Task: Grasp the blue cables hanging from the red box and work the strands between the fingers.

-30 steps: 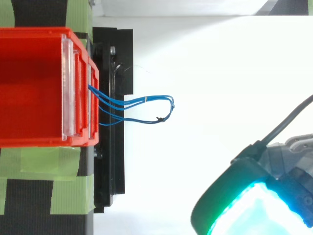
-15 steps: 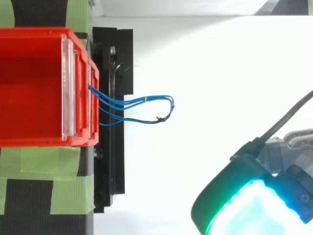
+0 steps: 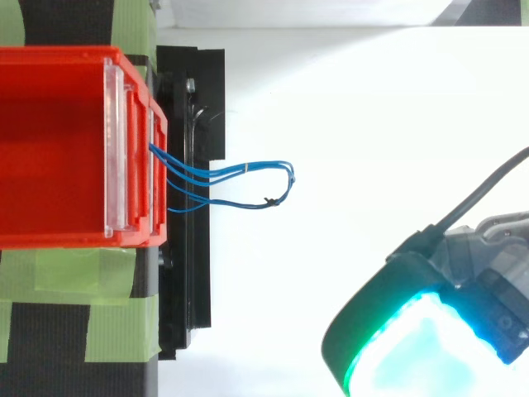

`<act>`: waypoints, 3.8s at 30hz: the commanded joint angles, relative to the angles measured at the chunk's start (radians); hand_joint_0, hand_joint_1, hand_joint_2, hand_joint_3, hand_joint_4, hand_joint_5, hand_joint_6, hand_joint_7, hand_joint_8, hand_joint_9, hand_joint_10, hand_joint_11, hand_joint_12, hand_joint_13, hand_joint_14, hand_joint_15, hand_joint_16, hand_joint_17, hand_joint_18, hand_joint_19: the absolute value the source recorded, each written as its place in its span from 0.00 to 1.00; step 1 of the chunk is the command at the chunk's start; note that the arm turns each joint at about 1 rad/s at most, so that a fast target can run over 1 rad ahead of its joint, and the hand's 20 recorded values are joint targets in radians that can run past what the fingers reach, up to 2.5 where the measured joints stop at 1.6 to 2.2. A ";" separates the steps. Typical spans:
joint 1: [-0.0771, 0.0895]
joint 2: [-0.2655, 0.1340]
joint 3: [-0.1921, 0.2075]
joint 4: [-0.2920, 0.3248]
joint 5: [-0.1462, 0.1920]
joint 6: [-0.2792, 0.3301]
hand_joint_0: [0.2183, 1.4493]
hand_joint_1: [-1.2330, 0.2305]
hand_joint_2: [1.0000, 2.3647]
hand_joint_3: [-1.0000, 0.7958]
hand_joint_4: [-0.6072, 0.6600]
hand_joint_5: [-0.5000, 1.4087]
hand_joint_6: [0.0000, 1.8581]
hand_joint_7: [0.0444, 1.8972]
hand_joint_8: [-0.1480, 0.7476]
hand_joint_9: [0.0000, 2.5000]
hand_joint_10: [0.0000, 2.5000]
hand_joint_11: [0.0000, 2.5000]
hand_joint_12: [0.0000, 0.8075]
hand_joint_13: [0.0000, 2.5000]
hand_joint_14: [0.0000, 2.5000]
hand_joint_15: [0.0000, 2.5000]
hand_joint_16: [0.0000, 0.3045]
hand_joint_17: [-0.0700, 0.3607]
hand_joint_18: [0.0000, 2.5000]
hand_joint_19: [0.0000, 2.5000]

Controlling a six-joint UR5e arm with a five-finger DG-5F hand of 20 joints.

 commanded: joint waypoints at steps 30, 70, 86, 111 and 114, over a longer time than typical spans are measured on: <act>0.019 0.001 -0.279 0.309 0.064 -0.023 0.33 0.53 0.00 0.00 0.61 0.05 0.00 0.34 0.52 0.05 0.00 0.06 0.54 0.00 0.00 0.11 0.26 0.58 0.00 0.10; 0.071 -0.002 -0.590 0.688 0.297 -0.037 0.35 0.49 0.00 0.00 0.62 0.08 0.00 0.33 0.53 0.08 0.00 0.05 0.55 0.02 0.00 0.10 0.26 0.58 0.01 0.09; 0.062 -0.206 -0.590 0.860 0.301 0.112 0.31 0.50 0.00 0.00 0.56 0.03 0.00 0.31 0.48 0.00 0.00 0.00 0.51 0.00 0.00 0.08 0.27 0.59 0.00 0.06; 0.058 -0.286 -0.552 0.958 0.467 0.100 0.30 0.50 0.00 0.00 0.56 0.02 0.00 0.30 0.48 0.00 0.00 0.00 0.51 0.00 0.00 0.08 0.27 0.59 0.00 0.05; 0.057 -0.287 -0.552 0.958 0.472 0.106 0.30 0.50 0.00 0.00 0.56 0.02 0.00 0.31 0.48 0.00 0.00 0.00 0.51 0.00 0.00 0.08 0.27 0.59 0.00 0.05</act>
